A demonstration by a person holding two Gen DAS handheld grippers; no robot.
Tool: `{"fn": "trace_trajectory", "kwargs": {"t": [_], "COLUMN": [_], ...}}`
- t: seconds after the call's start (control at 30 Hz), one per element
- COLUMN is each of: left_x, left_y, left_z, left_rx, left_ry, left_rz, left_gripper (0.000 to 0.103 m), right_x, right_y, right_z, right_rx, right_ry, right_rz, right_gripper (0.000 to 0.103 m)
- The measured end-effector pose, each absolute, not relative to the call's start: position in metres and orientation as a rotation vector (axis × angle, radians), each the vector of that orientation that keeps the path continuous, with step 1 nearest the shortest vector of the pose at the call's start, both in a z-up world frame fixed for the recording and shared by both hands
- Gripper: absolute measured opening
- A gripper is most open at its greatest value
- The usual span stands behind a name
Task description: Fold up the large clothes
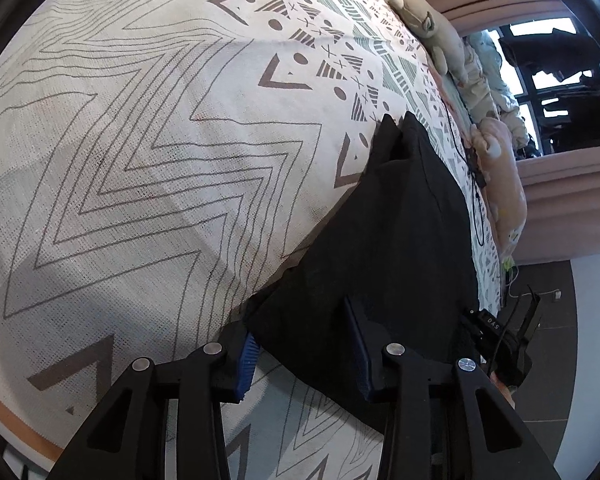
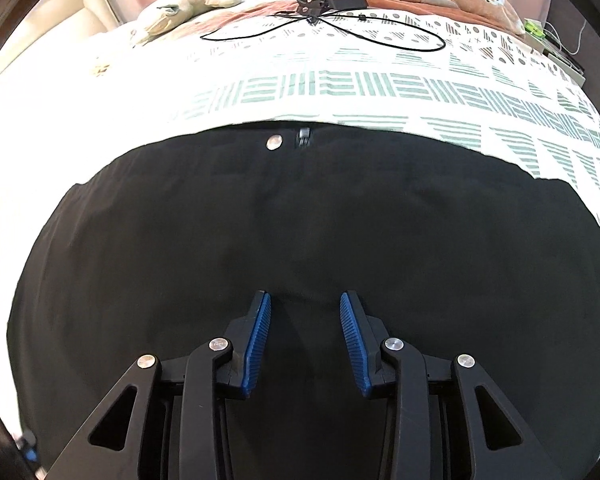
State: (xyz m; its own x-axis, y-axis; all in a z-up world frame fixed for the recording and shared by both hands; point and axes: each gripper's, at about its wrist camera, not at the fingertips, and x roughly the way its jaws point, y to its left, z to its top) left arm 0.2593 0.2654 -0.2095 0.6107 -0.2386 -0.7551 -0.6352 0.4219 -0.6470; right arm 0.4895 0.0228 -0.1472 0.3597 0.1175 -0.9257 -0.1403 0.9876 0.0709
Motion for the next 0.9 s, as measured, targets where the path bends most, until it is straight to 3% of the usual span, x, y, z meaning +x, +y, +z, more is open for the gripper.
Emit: {"fn": "trace_trajectory", "kwargs": {"t": [0.27, 0.37, 0.43, 0.57, 0.8, 0.9], "left_x": [0.27, 0.275, 0.274, 0.273, 0.277, 0.284], "left_y": [0.269, 0.271, 0.269, 0.266, 0.254, 0.245], "left_z": [-0.217, -0.215, -0.212, -0.202, -0.157, -0.135], "left_rx": [-1.193, -1.192, -1.179, -1.154, -1.073, -1.012], "left_ry": [0.934, 0.94, 0.938, 0.912, 0.822, 0.807], "left_rz": [0.263, 0.257, 0.265, 0.247, 0.199, 0.174], "left_gripper": [0.041, 0.041, 0.041, 0.02, 0.012, 0.011], "right_x": [0.433, 0.407, 0.394, 0.362, 0.33, 0.314], "right_y": [0.008, -0.002, 0.0, -0.021, -0.029, -0.031], "right_z": [-0.113, -0.104, -0.099, -0.1, -0.111, -0.112], "right_rx": [0.051, 0.097, 0.115, 0.132, 0.213, 0.224], "right_ry": [1.17, 1.175, 1.17, 1.168, 1.201, 1.203], "right_rz": [0.261, 0.299, 0.314, 0.349, 0.373, 0.384], "right_gripper": [0.039, 0.05, 0.05, 0.05, 0.048, 0.043]}}
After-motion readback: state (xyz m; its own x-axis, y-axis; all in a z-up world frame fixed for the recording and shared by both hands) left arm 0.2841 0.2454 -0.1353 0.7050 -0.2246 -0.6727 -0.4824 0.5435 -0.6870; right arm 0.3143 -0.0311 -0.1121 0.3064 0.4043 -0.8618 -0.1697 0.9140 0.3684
